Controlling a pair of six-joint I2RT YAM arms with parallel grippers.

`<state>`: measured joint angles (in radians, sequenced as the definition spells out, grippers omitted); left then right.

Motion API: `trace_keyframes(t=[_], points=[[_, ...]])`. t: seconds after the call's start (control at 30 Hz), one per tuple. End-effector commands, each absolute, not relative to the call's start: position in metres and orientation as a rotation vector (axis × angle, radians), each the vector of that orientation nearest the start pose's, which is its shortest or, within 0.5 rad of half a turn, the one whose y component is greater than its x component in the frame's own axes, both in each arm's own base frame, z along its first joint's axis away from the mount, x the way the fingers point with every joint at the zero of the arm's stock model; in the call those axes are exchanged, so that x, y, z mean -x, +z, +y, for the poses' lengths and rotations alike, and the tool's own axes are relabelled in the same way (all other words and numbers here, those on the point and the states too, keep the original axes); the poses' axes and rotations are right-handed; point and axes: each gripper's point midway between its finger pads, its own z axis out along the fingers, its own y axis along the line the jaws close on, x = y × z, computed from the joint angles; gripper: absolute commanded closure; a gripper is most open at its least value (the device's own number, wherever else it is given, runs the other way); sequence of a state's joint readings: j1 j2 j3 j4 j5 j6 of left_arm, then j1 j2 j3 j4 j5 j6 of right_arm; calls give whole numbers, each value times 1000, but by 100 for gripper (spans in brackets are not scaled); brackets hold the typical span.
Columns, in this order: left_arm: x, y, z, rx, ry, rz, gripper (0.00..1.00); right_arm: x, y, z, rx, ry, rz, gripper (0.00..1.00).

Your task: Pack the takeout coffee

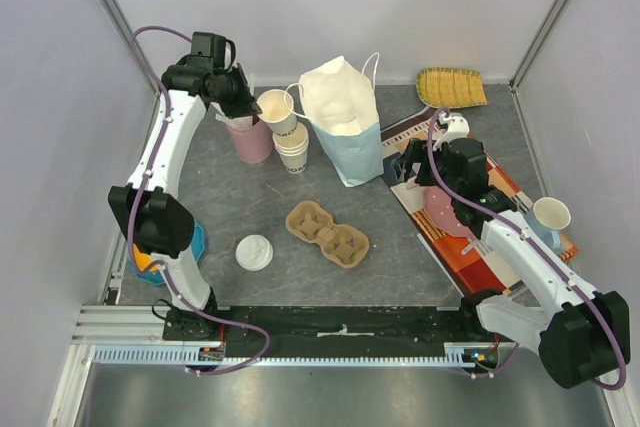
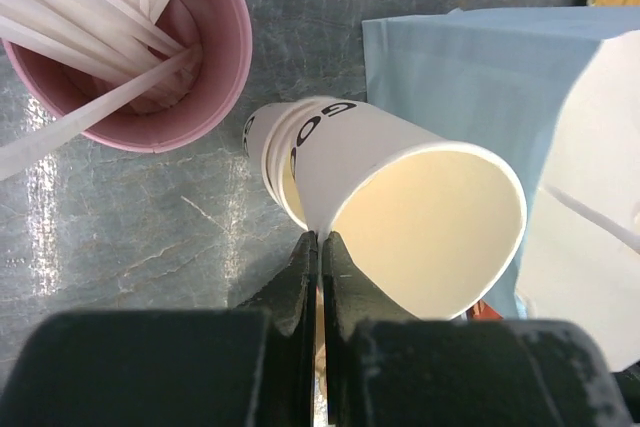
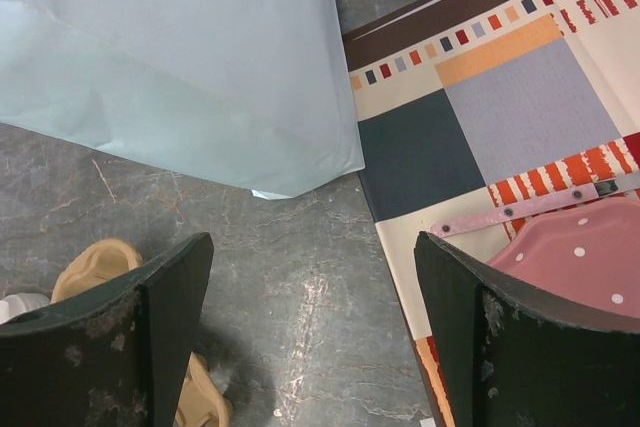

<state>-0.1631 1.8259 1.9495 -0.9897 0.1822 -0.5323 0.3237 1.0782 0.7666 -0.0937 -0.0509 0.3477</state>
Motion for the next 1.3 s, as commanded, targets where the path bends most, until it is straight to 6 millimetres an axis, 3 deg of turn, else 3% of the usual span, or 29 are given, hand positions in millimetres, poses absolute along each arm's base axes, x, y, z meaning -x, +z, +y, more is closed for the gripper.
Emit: trace_keyframes(t=[0.0,0.2,0.37,0.5,0.63,0.7,0.73,0.8,0.93,1.0,1.07,1.17,1.27], points=[[-433,302,-118,284,-511,2332,98,-336,229,142,31,520,1921,10],[-432,326,-102,226,-405,2261,98,-334,237,142,30,531,1900,10],[-420,332,-85,206,-321,2257,98,-330,243,142,33,540,1887,10],[-397,332,-66,206,-305,2279,98,-326,254,142,40,549,1863,10],[-361,337,-61,23,-296,2289,98,-324,265,146,72,564,1846,10],[-344,328,-78,-129,-401,2307,98,-324,270,149,89,581,1840,10],[-331,312,-84,-252,-435,2334,98,-324,271,151,99,589,1839,10],[-304,306,-107,-450,-560,2316,98,-323,274,156,113,606,1835,10],[-251,246,-125,-846,-605,2395,98,-320,274,164,114,638,1837,11],[-227,240,-144,-1020,-641,2330,98,-318,273,170,109,660,1839,12],[-199,218,-165,-1252,-614,2290,98,-317,270,174,91,670,1844,12],[-174,192,-187,-1414,-589,2249,98,-313,271,181,88,685,1842,12],[-171,179,-205,-1360,-675,2287,98,-307,273,185,88,682,1844,13]])
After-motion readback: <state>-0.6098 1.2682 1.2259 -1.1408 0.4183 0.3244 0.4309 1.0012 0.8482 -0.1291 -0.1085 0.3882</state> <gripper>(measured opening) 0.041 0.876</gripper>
